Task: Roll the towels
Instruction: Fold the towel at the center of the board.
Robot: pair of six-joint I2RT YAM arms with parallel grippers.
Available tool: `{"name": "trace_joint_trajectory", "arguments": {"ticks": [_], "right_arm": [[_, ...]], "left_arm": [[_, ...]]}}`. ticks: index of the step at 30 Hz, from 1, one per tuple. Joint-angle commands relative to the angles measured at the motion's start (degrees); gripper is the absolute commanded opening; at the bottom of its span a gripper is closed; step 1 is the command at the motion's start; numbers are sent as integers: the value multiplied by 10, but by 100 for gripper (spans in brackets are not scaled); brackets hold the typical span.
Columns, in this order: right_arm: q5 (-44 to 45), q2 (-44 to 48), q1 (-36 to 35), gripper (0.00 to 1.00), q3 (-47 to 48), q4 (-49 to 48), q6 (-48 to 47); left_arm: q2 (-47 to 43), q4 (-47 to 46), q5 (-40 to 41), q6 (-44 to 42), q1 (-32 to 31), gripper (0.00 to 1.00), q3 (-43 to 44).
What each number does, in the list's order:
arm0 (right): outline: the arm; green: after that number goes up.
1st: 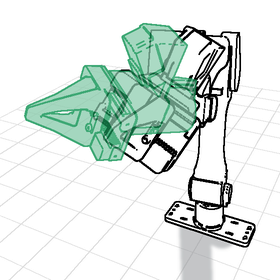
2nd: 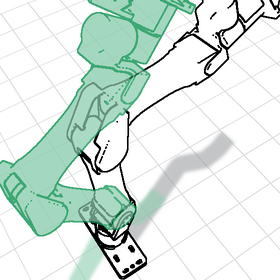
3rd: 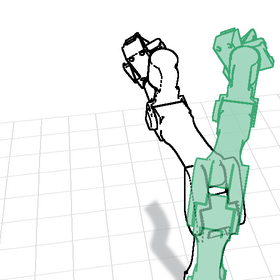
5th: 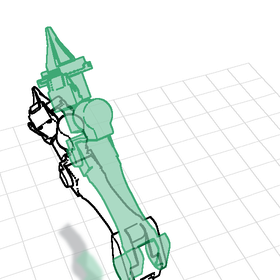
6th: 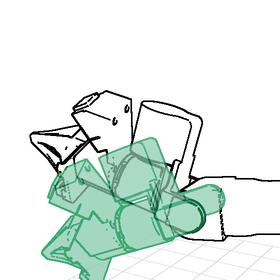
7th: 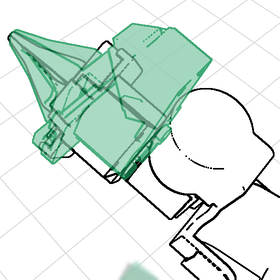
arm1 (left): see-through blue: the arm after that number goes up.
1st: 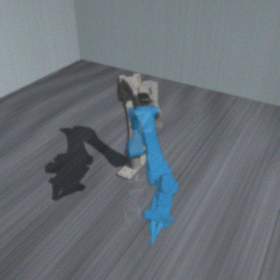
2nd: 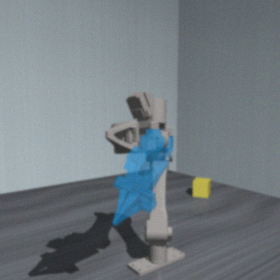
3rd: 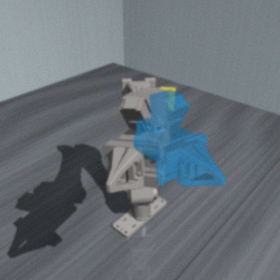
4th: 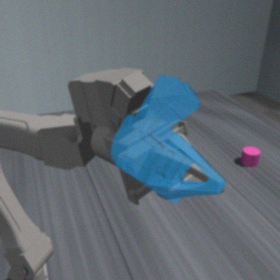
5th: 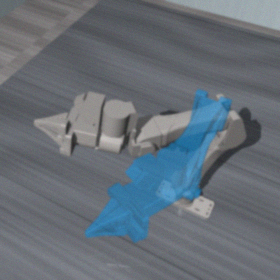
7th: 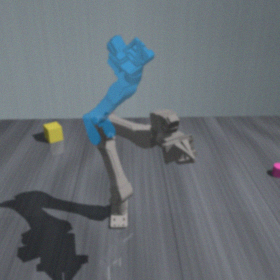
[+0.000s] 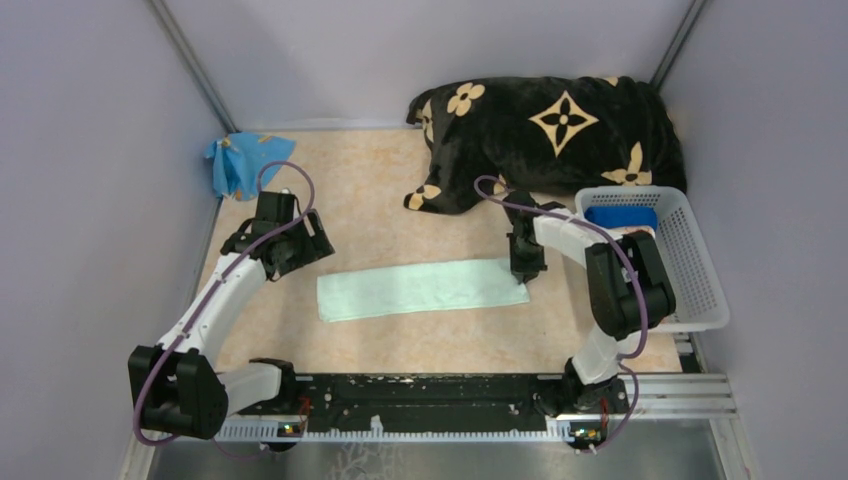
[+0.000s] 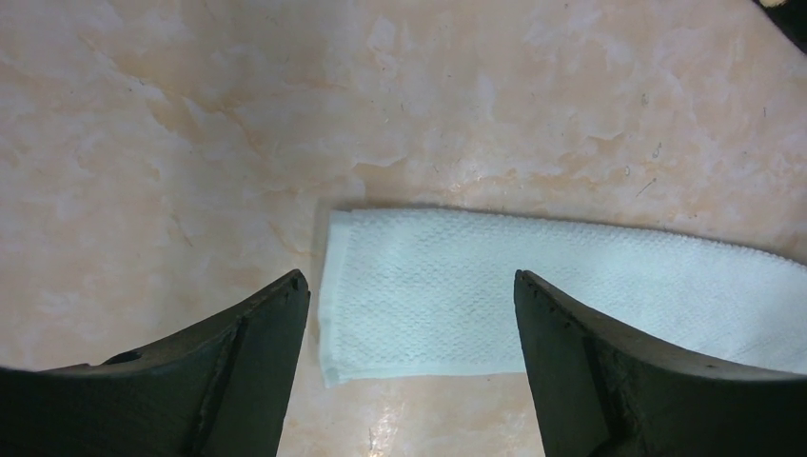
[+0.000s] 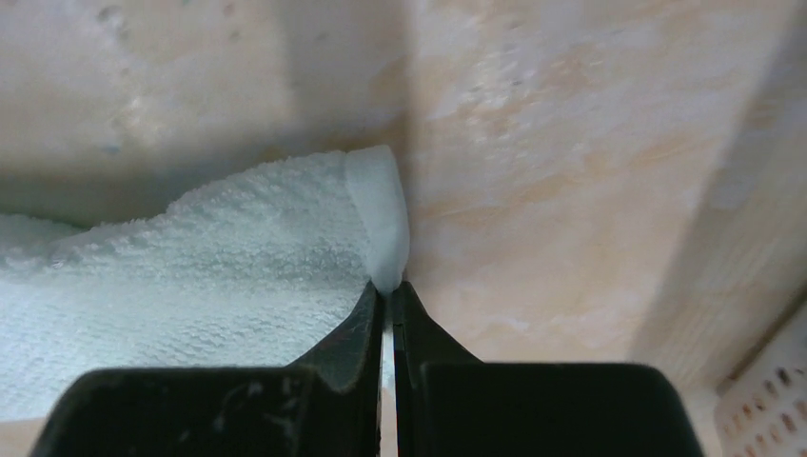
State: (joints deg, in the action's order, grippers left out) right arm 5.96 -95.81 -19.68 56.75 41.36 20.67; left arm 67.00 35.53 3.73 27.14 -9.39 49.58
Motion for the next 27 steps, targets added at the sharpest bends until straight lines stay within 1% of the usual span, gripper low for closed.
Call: {"name": "trace_joint_trajectory", "arguments": {"ticks": [1, 5, 7, 9, 12, 16, 21, 25, 27], "right_arm": [[160, -21, 51, 0, 41, 4, 0], [229, -2, 68, 0, 117, 16, -36], [252, -3, 68, 0, 148, 27, -50], [256, 1, 67, 0, 168, 33, -62], [229, 33, 44, 0, 177, 31, -89], [178, 57, -37, 0, 177, 30, -122], [64, 72, -113, 0, 183, 33, -112], [-1, 53, -172, 0, 204, 37, -96], [-17, 39, -201, 0, 215, 32, -84]], "left_arm": [[-4, -13, -21, 7, 1, 85, -6], [0, -26, -63, 22, 0, 86, -25], [5, -45, -100, 26, 1, 87, -40], [16, -59, -144, 36, 0, 88, -51], [40, -89, -215, 51, -1, 90, -75], [62, -132, -275, 74, -7, 89, -110], [80, -164, -300, 101, -21, 83, -140], [93, -190, -310, 115, -30, 77, -159], [102, -202, -316, 123, -35, 75, -166]]}}
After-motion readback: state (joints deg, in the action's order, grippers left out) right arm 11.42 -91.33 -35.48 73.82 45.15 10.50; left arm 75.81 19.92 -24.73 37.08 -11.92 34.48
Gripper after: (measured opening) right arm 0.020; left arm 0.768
